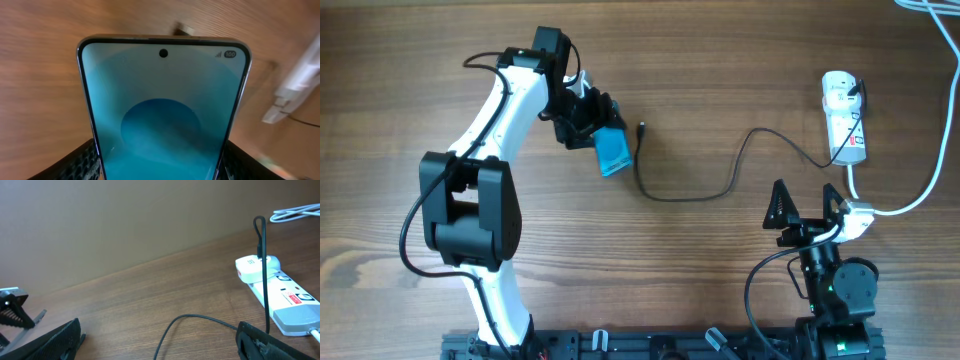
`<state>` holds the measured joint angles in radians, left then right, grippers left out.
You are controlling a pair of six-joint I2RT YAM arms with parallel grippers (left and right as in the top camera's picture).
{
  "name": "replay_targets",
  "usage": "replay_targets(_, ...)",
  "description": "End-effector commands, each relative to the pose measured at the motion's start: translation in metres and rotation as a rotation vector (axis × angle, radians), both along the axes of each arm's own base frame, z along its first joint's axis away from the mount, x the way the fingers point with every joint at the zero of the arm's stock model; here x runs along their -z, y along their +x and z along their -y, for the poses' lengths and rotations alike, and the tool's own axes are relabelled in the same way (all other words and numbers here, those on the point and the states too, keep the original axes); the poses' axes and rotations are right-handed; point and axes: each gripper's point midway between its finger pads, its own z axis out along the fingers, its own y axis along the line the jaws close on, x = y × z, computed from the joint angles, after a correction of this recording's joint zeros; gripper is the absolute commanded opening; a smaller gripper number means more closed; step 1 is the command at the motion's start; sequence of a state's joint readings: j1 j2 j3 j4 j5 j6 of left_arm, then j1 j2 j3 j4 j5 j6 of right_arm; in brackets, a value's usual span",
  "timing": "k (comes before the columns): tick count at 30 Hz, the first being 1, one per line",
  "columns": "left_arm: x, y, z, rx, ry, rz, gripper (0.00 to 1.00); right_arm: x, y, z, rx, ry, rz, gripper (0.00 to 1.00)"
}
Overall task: Plug charger to phone and switch on socket
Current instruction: 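Lift the phone with the left gripper and raise it upright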
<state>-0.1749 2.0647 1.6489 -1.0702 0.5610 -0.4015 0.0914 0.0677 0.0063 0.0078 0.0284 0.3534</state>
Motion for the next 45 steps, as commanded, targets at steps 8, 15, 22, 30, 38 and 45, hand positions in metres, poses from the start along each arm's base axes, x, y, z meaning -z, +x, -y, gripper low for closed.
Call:
replay_targets(8,-0.08,-0.014,0.06,-0.287,-0.478,-0.421,0.57,-0.001,0.0,0.001,0.01,-0.01,0.008,1.0)
replay_targets(15,-0.12,-0.022,0.074,-0.286,-0.685,-0.604,0.58,-0.001,0.0,0.001,0.01,-0.011,0.008,1.0)
replay_targets(22,-0.128,-0.016,0.065,-0.336,-0.726,-0.666,0.57,-0.001,0.0,0.001,0.01,-0.01,0.008,1.0)
replay_targets(30,-0.131,-0.01,0.055,-0.354,-0.751,-0.664,0.56,-0.001,0.0,0.001,0.01,-0.01,0.008,1.0)
replay_targets(38,-0.13,-0.01,0.055,-0.352,-0.751,-0.66,0.56,-0.001,0.0,0.001,0.01,-0.01,0.008,1.0)
replay_targets(45,-0.121,-0.009,0.053,-0.371,-0.702,-0.635,0.56,-0.001,0.0,0.001,0.01,-0.011,0.008,1.0)
